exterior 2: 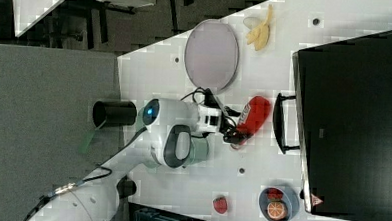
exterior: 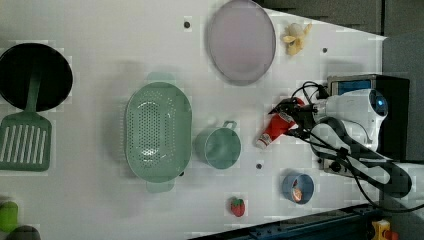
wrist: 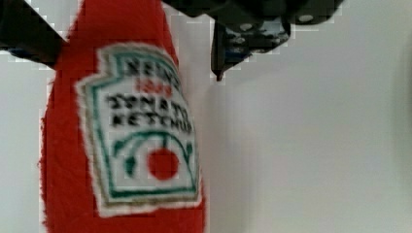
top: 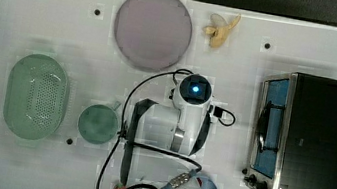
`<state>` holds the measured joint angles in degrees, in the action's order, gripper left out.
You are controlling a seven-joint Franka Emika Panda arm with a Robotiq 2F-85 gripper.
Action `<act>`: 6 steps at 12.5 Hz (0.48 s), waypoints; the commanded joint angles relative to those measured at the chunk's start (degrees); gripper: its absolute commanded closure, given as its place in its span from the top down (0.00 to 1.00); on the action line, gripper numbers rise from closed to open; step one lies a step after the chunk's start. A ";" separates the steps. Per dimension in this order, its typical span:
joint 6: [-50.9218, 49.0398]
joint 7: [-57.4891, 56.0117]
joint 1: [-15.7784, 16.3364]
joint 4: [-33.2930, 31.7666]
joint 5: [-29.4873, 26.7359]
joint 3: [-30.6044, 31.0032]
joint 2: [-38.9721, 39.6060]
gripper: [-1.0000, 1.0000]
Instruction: Pick Ketchup from oven and place it on table.
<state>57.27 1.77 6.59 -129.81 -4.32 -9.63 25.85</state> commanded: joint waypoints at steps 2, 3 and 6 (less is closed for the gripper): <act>-0.20 1.52 0.65 5.29 -0.01 0.24 -16.14 1.00; -2.38 1.52 0.63 7.41 0.00 0.16 -20.85 1.00; -16.00 1.53 0.55 14.69 0.28 0.09 -26.29 1.00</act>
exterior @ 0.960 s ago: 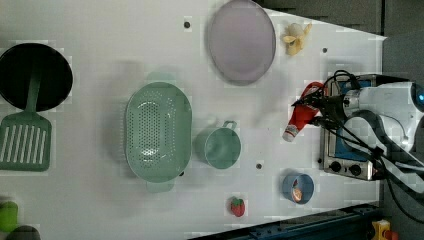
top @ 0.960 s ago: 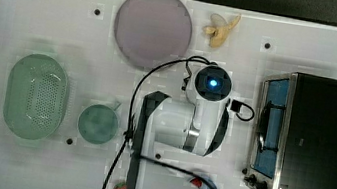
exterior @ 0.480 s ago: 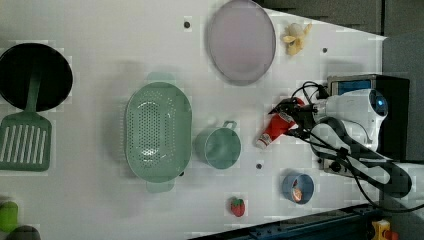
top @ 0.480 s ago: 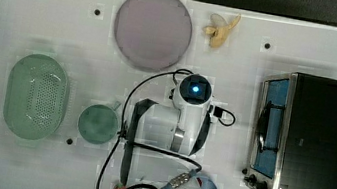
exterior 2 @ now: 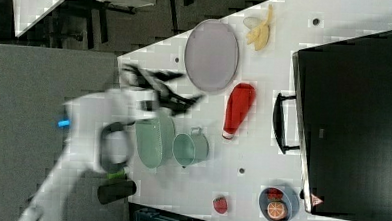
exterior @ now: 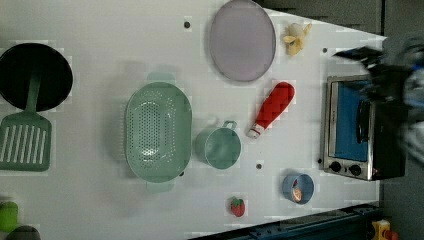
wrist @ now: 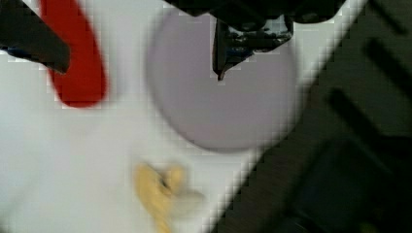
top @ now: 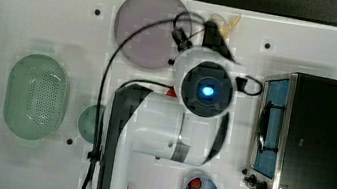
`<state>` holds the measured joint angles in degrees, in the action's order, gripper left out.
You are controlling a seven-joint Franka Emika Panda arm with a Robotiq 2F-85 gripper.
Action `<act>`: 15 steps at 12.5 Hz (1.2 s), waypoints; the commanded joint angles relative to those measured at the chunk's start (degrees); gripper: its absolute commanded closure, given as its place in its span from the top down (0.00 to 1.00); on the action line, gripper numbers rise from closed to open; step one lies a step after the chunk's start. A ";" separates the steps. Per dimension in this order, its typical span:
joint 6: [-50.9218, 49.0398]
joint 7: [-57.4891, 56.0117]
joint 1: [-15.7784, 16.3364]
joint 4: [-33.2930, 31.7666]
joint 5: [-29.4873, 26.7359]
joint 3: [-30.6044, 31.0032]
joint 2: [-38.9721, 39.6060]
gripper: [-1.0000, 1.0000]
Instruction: Pick Ketchup from oven and place it on table.
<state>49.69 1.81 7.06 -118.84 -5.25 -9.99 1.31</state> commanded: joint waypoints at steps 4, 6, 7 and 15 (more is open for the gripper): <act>-28.25 2.03 -0.08 16.57 4.76 0.16 -1.86 1.00; -38.25 5.82 -0.06 20.58 6.95 0.30 -2.18 1.00; -44.10 8.20 -0.03 22.04 6.60 0.46 -2.37 1.00; -48.51 9.03 0.09 24.53 6.62 0.59 -2.05 1.00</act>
